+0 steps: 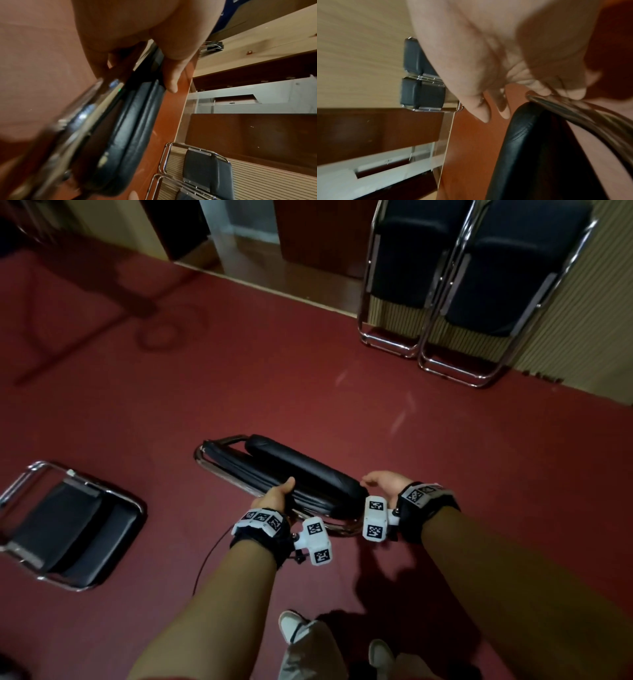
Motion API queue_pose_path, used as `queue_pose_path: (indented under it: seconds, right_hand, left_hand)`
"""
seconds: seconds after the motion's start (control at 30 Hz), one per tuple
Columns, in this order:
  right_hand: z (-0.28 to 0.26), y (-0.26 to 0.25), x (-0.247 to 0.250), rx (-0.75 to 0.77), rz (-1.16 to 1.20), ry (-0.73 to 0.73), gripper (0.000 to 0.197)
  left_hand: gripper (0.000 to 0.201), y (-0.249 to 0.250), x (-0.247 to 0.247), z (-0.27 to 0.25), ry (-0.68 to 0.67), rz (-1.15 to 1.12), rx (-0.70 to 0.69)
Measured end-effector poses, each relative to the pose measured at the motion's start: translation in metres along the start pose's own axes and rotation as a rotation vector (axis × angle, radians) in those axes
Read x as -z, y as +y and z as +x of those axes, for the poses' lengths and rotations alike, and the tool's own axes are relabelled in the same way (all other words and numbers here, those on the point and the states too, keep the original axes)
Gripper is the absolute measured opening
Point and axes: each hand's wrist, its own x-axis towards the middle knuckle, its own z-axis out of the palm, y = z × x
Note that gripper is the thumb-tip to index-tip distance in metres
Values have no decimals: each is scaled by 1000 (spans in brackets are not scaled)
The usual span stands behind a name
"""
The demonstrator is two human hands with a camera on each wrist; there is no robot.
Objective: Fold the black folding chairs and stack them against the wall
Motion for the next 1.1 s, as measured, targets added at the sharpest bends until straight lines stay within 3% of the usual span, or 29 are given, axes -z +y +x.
queue_pose_path:
  seconds: [0.03,0.13,0.23,0.37,0.5,0.57,0.77,0.93,1.0,1.1]
  right_hand:
    - [-3,-9,-15,9,-42,-28,8]
    - [-10,-39,-53,82,-101,-31,25]
    - [-19,-69,-94,222,-104,5,22]
    - [-26,-100,-148,348,-297,-7,13]
    - [-22,-126,-194,457,-502,-39,28]
    - [-16,-142,-214,542,-601,-57,33]
    - [34,-200,-256,766,-1084,-106,63]
    - [81,-255,-290,1118,-1520,-86,79]
    - [93,-273,-300,1168,-1646,-113,84]
    - [112,-298,-315,1127,-1907,-182,94]
  left_hand:
    - [50,14,11,5,16,39,-9]
    - [63,52,46,19,33,121,-25]
    - [71,83,82,44,48,206,-46]
    - [69,116,121,70,68,272,-95]
    - [57,142,136,90,36,306,-141]
    - [67,155,138,101,31,321,-171]
    - [70,205,138,131,37,406,-265]
    - [70,249,142,147,2,619,-349]
    - [73,260,142,149,-29,720,-370]
    - [76,272,142,151,-44,830,-363]
